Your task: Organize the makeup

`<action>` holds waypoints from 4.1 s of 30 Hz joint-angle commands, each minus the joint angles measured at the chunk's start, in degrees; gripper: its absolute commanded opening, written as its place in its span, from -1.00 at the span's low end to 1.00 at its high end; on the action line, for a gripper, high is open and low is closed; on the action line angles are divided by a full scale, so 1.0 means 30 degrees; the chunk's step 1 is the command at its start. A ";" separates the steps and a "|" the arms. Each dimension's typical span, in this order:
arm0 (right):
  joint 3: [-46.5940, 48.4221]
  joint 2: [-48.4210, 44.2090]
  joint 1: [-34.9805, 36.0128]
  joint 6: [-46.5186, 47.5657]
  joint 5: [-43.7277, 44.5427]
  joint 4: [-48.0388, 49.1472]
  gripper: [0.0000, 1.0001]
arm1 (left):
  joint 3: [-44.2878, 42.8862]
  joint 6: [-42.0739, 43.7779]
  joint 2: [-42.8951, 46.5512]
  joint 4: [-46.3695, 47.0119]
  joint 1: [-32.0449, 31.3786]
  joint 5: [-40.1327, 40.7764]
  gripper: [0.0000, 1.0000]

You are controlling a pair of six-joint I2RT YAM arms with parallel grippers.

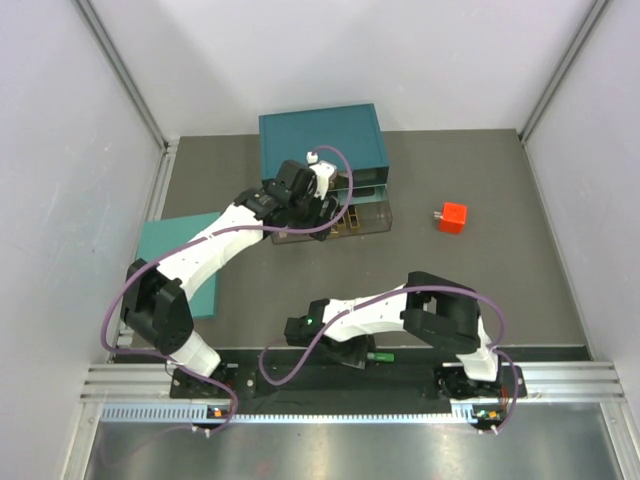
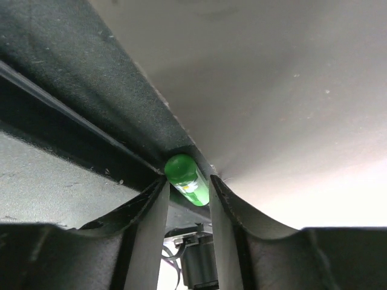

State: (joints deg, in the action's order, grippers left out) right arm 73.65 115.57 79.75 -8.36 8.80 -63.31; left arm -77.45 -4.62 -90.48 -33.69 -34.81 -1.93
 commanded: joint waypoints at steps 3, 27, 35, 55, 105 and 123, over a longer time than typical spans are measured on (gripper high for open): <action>0.0617 0.0881 0.0313 0.0589 -0.0852 -0.0284 -0.34 | -0.0550 0.0135 0.0101 0.0332 0.0235 -0.0147 0.58; 0.1380 -0.3601 0.0137 0.2259 -0.0911 0.0214 -1.00 | -0.1927 0.0018 -0.0251 0.0684 0.1055 0.0381 0.59; -0.0260 -0.3132 -0.0038 0.2435 -0.1437 0.0858 -0.50 | -0.2191 0.0223 -0.0574 0.0625 0.1260 0.0264 0.59; -0.2868 -0.2780 -0.1855 0.1177 -0.2874 0.4079 -0.34 | -0.2279 0.0720 -0.0398 0.0099 0.2227 0.0206 0.59; 0.4567 -0.7325 -1.0466 0.2084 0.0231 1.0172 -1.00 | -0.5178 0.0603 -0.1394 -0.0370 0.4043 0.2343 0.61; 1.0579 0.0617 -1.3105 0.2993 -0.0531 1.1230 -0.89 | -0.5150 0.1131 -0.0866 -0.0752 0.4718 0.1963 0.62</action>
State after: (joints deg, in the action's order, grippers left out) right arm 103.20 116.44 40.29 -1.02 7.64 -30.61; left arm -91.26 -2.90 -95.77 -37.23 -20.08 5.61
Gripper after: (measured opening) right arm 0.081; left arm 0.809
